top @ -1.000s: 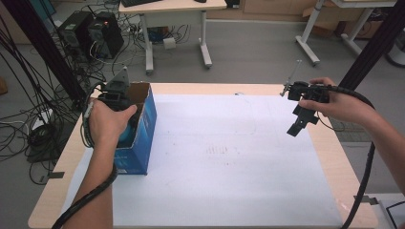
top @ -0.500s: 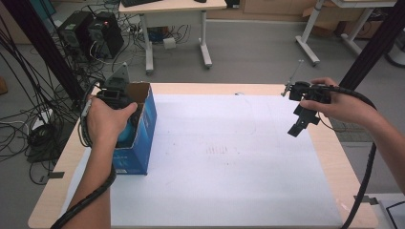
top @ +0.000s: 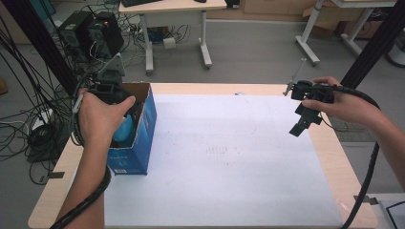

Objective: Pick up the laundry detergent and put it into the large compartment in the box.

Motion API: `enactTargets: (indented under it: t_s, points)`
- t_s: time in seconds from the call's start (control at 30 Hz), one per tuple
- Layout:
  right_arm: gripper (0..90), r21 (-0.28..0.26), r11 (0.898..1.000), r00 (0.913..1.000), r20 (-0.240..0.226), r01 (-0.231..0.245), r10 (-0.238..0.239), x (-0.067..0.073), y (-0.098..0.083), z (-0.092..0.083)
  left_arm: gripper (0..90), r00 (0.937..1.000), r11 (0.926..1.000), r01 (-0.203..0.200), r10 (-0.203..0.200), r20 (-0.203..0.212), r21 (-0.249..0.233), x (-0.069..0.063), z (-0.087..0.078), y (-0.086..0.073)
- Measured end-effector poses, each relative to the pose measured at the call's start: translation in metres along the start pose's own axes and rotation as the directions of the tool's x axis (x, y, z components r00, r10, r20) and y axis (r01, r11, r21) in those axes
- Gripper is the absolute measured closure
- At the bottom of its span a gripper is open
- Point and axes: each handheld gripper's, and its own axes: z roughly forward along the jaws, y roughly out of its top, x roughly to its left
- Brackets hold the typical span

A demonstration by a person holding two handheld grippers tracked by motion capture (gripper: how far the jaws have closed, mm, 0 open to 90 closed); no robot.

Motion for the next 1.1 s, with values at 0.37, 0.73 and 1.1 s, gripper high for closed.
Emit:
enactTargets:
  t_s: [0.37,0.73,1.1]
  points:
    - [4.7,0.003,1.000,1.0000,0.004,0.007,-0.007,0.008,0.000,-0.002,10.5,0.9995,0.9985,-0.025,0.026,0.018,-0.049,-0.007,-0.017,-0.012]
    - [4.7,-0.007,1.000,0.9999,0.012,0.007,-0.007,0.011,-0.004,-0.008,8.2,0.9963,0.9915,-0.059,0.066,0.056,-0.116,-0.024,-0.033,-0.020]
    - [4.7,-0.013,1.000,0.9999,0.004,0.011,-0.011,0.009,-0.009,-0.007,8.2,0.9887,0.9828,-0.125,0.135,0.065,-0.136,-0.053,-0.042,-0.015]
